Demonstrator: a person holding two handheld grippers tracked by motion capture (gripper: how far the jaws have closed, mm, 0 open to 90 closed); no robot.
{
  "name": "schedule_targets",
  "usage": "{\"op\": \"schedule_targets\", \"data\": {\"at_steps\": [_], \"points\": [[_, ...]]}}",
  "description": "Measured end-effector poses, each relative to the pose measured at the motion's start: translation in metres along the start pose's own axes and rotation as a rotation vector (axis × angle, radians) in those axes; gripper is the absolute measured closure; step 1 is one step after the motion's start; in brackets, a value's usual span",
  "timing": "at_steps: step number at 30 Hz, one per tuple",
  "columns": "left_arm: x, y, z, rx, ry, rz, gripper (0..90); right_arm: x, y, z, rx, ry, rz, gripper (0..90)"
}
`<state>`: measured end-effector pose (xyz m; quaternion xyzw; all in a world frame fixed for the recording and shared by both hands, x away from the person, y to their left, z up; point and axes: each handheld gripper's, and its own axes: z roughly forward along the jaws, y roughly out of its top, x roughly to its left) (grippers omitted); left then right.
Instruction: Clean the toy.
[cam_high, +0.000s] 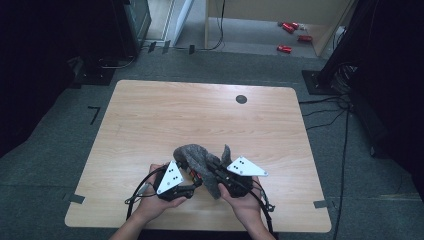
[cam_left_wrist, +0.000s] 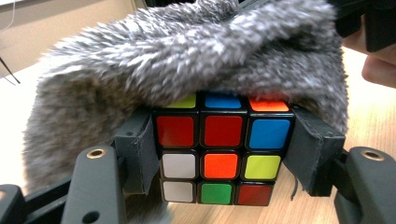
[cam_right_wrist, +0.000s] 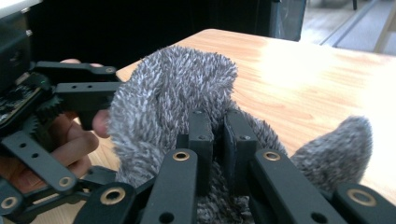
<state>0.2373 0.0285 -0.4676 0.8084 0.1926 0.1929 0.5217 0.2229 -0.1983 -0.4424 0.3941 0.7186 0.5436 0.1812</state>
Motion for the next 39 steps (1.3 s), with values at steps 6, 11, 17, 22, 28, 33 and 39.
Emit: {"op": "schedule_targets", "data": {"at_steps": [6, 11, 17, 22, 28, 33, 39], "points": [[-0.001, 0.0, 0.0, -0.002, -0.001, 0.007, 35.5, 0.02, 0.0, 0.002, -0.006, 0.037, -0.08, 84.0], [0.0, 0.0, -0.002, -0.014, -0.001, 0.004, 35.6, 0.004, 0.002, -0.001, -0.005, -0.002, -0.032, 83.9], [0.001, 0.0, -0.001, -0.017, -0.01, -0.008, 35.6, 0.008, 0.001, -0.002, -0.011, -0.033, -0.047, 84.0], [0.001, 0.001, -0.002, -0.021, -0.007, -0.001, 35.6, 0.027, 0.002, 0.001, -0.02, 0.01, -0.13, 83.7], [0.003, 0.001, -0.006, -0.045, -0.012, -0.013, 35.6, -0.01, 0.0, -0.004, -0.019, -0.055, 0.006, 84.0], [0.011, 0.004, -0.013, -0.12, -0.046, -0.078, 35.6, -0.028, -0.011, 0.001, -0.012, 0.002, 0.094, 84.0], [0.018, 0.004, -0.021, -0.18, -0.073, -0.137, 35.6, -0.024, -0.018, 0.011, 0.025, 0.061, 0.108, 84.1]]}}
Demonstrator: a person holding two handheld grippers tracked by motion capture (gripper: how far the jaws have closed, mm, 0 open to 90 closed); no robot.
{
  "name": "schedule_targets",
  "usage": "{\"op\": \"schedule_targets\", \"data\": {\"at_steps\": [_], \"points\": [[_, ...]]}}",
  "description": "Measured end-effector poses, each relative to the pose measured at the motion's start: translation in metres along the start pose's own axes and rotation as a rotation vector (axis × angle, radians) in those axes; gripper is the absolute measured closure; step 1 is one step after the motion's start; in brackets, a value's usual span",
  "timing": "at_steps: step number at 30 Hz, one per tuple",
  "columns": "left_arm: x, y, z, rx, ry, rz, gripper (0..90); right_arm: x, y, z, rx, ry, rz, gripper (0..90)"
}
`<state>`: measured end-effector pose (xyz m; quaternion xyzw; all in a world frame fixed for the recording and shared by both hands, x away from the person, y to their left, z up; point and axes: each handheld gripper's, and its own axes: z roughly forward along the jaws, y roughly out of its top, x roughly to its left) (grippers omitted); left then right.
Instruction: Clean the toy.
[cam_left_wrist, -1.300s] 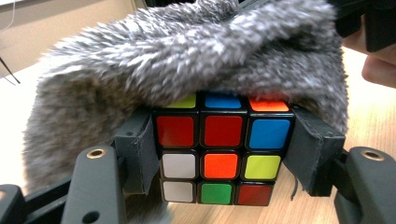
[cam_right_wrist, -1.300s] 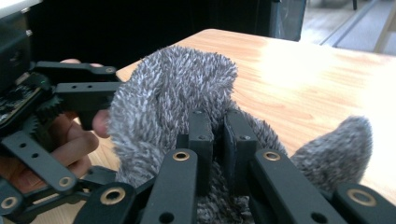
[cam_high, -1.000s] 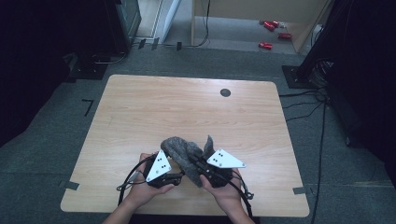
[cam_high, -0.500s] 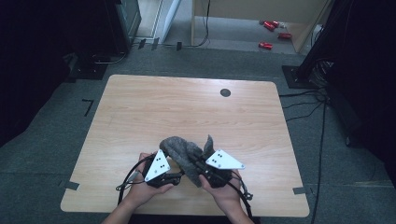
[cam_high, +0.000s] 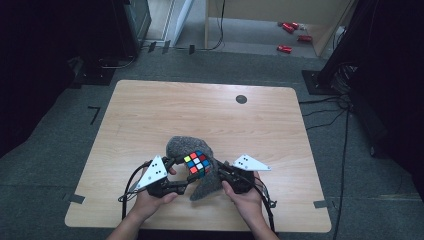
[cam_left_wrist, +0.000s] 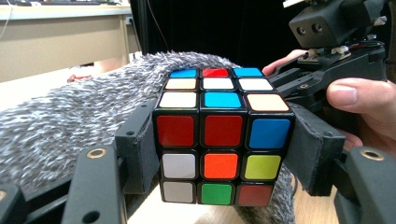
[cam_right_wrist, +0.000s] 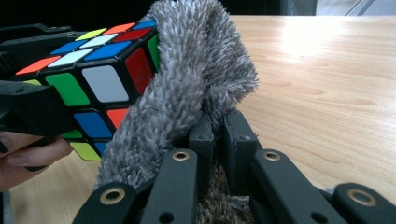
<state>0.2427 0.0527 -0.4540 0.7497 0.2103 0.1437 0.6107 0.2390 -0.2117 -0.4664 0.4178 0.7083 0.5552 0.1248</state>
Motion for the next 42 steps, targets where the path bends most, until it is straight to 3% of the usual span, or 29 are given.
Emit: {"op": "schedule_targets", "data": {"at_steps": [5, 7, 9, 17, 24, 32, 36, 37, 40, 42], "points": [[0.0, -0.002, 0.001, 0.0, -0.013, -0.001, 35.6, -0.001, 0.004, -0.004, -0.015, 0.006, 0.014, 84.0], [-0.003, -0.002, 0.003, 0.016, -0.011, 0.018, 35.6, 0.001, 0.011, -0.012, -0.06, 0.008, 0.012, 84.1], [-0.003, -0.002, 0.003, 0.014, -0.015, 0.014, 35.6, 0.003, 0.012, -0.014, -0.069, 0.008, 0.009, 84.2], [0.001, 0.0, -0.001, -0.01, -0.022, -0.02, 35.6, 0.002, 0.0, -0.001, 0.009, 0.012, 0.026, 84.3], [-0.002, -0.004, 0.005, 0.023, -0.024, 0.006, 35.6, 0.007, 0.015, -0.016, -0.064, 0.006, -0.012, 84.2], [0.001, 0.0, 0.0, -0.008, -0.025, -0.021, 35.6, 0.002, 0.0, -0.001, 0.015, 0.005, 0.005, 84.2], [0.003, -0.002, 0.0, -0.002, -0.022, -0.023, 35.6, 0.006, 0.006, -0.005, -0.003, 0.004, -0.007, 84.2], [0.003, -0.002, 0.001, 0.006, -0.02, -0.018, 35.6, 0.008, 0.011, -0.01, -0.036, 0.003, -0.013, 84.2], [-0.002, -0.004, 0.004, 0.018, -0.034, -0.007, 35.6, 0.009, 0.015, -0.016, -0.065, 0.0, -0.016, 84.3], [-0.003, -0.003, 0.004, 0.014, -0.035, -0.004, 35.6, 0.008, 0.014, -0.015, -0.064, 0.0, -0.016, 84.4]]}}
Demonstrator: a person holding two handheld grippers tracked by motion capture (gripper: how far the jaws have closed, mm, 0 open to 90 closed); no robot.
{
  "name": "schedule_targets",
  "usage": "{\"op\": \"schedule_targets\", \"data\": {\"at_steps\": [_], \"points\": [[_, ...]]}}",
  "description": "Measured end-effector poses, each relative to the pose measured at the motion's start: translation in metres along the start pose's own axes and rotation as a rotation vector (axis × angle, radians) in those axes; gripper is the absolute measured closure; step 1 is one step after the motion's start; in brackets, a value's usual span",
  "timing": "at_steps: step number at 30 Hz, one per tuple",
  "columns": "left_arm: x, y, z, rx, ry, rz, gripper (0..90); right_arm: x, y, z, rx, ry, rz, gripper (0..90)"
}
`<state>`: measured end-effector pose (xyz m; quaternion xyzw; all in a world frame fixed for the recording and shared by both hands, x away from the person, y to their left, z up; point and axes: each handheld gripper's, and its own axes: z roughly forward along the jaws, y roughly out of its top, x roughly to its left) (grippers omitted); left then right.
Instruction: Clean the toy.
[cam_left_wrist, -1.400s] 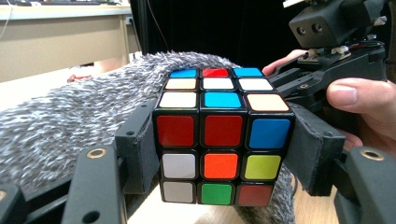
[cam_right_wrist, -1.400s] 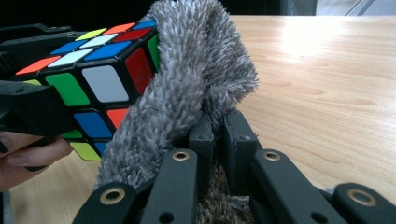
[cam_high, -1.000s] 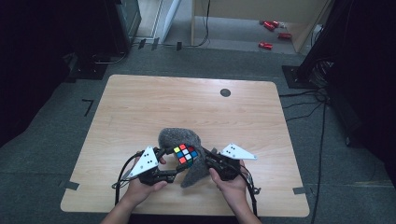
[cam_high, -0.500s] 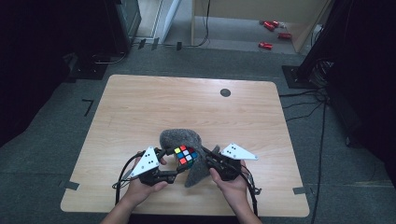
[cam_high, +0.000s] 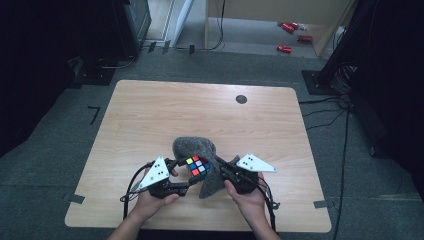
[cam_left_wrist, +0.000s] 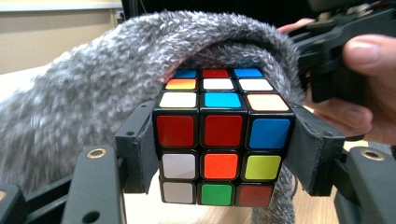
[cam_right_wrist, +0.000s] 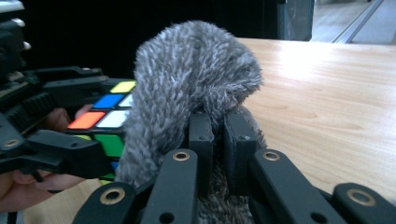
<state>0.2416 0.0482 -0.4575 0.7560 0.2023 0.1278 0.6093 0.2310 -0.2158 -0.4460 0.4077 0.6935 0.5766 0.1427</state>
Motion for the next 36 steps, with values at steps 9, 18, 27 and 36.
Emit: {"op": "schedule_targets", "data": {"at_steps": [9, 18, 27, 36], "points": [[0.011, 0.0, -0.006, -0.018, 0.026, -0.055, 35.6, 0.001, -0.007, 0.008, 0.061, 0.011, 0.0, 84.1], [0.002, 0.005, -0.005, -0.042, 0.0, -0.039, 35.6, -0.004, -0.008, 0.007, 0.05, 0.01, 0.019, 84.0], [0.009, 0.0, -0.005, -0.022, 0.003, -0.052, 35.6, 0.004, -0.002, 0.003, 0.043, 0.01, -0.012, 84.0], [0.007, 0.005, -0.008, -0.06, -0.013, -0.07, 35.6, -0.001, -0.008, 0.007, 0.056, 0.013, 0.009, 84.2]]}}
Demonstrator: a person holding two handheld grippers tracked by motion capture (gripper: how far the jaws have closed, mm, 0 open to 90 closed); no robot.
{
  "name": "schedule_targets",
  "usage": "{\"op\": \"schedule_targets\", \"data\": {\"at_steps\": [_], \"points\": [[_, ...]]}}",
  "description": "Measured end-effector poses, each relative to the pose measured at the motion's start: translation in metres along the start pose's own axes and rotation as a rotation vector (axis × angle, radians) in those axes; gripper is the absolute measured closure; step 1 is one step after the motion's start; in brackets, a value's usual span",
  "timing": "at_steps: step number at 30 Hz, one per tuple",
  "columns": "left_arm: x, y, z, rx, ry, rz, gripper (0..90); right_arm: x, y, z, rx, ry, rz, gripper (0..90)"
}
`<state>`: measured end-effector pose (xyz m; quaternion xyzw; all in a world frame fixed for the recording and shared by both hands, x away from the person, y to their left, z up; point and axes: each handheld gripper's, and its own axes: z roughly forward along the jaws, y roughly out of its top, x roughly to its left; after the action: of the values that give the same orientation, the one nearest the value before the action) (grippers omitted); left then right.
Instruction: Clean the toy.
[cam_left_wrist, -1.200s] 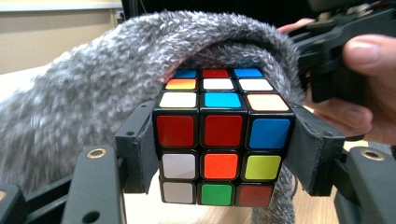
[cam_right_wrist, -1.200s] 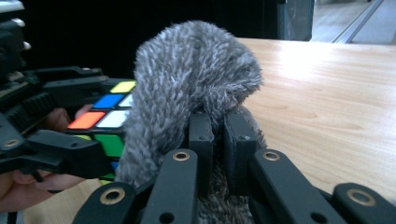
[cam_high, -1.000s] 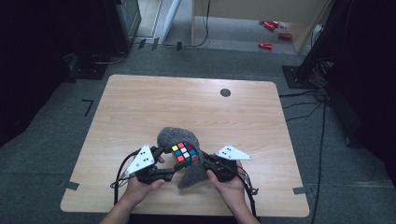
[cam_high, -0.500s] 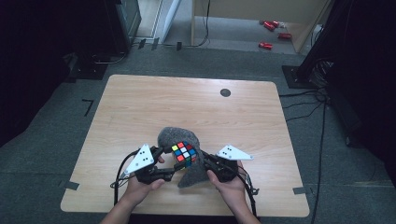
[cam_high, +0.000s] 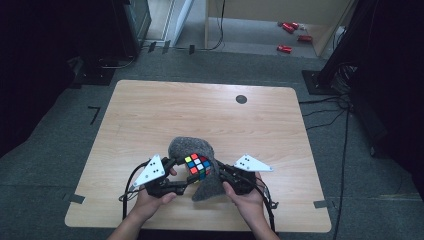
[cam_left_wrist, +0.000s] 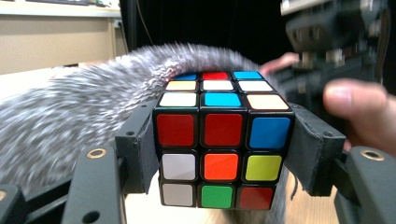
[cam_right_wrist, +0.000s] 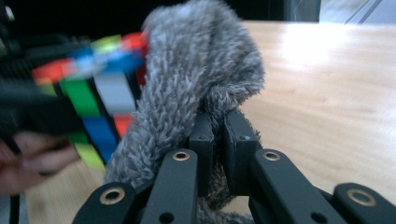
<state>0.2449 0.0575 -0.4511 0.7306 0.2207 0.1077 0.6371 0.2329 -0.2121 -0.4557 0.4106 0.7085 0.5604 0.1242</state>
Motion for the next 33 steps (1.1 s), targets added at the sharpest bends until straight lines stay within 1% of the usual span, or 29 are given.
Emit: {"op": "schedule_targets", "data": {"at_steps": [1, 2, 4, 5, 6, 7, 9, 10, 11, 13, 14, 15, 16, 17, 18, 20, 23, 24, 25, 27, 29, 32, 33], "points": [[0.002, 0.0, -0.001, -0.002, 0.007, -0.002, 35.6, 0.002, -0.003, 0.003, 0.016, 0.004, -0.006, 84.2], [0.003, 0.0, -0.002, -0.001, 0.012, -0.007, 35.6, 0.004, -0.002, 0.004, 0.017, 0.003, -0.012, 84.2], [0.006, -0.002, -0.002, 0.002, 0.013, -0.008, 35.6, 0.006, 0.001, 0.002, 0.011, -0.005, -0.029, 84.1], [0.005, -0.003, -0.001, 0.02, 0.01, -0.002, 35.6, 0.007, 0.003, 0.0, 0.002, -0.006, -0.031, 84.1], [0.005, -0.003, -0.001, 0.02, 0.01, -0.002, 35.6, 0.007, 0.005, -0.002, -0.009, -0.006, -0.028, 84.1], [0.004, -0.004, 0.001, 0.029, 0.003, 0.004, 35.6, 0.007, 0.005, -0.002, -0.009, -0.006, -0.028, 84.1], [-0.002, -0.005, 0.005, 0.034, -0.019, 0.012, 35.6, 0.006, 0.009, -0.008, -0.041, -0.009, -0.028, 84.2], [-0.002, -0.005, 0.005, 0.034, -0.019, 0.012, 35.6, 0.006, 0.009, -0.008, -0.041, -0.009, -0.028, 84.2], [-0.003, -0.003, 0.005, 0.032, -0.022, 0.017, 35.6, 0.003, 0.008, -0.007, -0.04, -0.007, -0.014, 84.3], [-0.002, -0.002, 0.003, 0.023, -0.016, 0.011, 35.6, 0.002, 0.004, -0.004, -0.024, -0.002, -0.001, 84.3], [0.0, -0.002, 0.002, 0.015, -0.014, 0.0, 35.6, 0.002, 0.002, -0.002, -0.012, -0.001, -0.003, 84.3], [0.0, -0.002, 0.002, 0.015, -0.014, 0.0, 35.6, 0.002, 0.002, -0.002, -0.012, -0.001, -0.003, 84.3], [0.003, -0.001, -0.001, 0.002, -0.002, -0.012, 35.6, 0.003, -0.002, 0.002, 0.012, 0.001, -0.004, 84.3], [0.003, -0.001, -0.001, 0.002, -0.002, -0.012, 35.6, 0.003, -0.002, 0.002, 0.012, 0.001, -0.004, 84.3], [0.005, 0.0, -0.002, -0.003, 0.007, -0.016, 35.6, 0.004, -0.003, 0.004, 0.021, 0.003, -0.003, 84.3], [0.009, -0.001, -0.004, 0.0, 0.01, -0.026, 35.6, 0.007, -0.003, 0.006, 0.028, 0.004, -0.012, 84.2], [0.009, -0.002, -0.003, 0.003, 0.001, -0.028, 35.6, 0.008, -0.001, 0.004, 0.023, -0.001, -0.023, 84.2], [0.008, -0.002, -0.002, 0.011, -0.005, -0.021, 35.6, 0.008, 0.001, 0.002, 0.016, -0.003, -0.028, 84.2], [0.007, -0.003, -0.001, 0.025, -0.016, -0.013, 35.6, 0.008, 0.005, -0.003, -0.011, -0.003, -0.027, 84.2], [0.003, -0.005, 0.002, 0.03, -0.031, -0.007, 35.6, 0.008, 0.006, -0.004, -0.018, -0.005, -0.026, 84.2], [0.0, -0.005, 0.004, 0.03, -0.045, -0.003, 35.6, 0.005, 0.008, -0.007, -0.039, -0.011, -0.022, 84.3], [0.0, -0.003, 0.003, 0.029, -0.049, -0.003, 35.6, 0.002, 0.002, -0.002, -0.016, -0.003, -0.007, 84.4], [0.001, -0.003, 0.002, 0.022, -0.046, -0.007, 35.6, 0.002, 0.002, -0.002, -0.016, -0.003, -0.007, 84.4]]}}
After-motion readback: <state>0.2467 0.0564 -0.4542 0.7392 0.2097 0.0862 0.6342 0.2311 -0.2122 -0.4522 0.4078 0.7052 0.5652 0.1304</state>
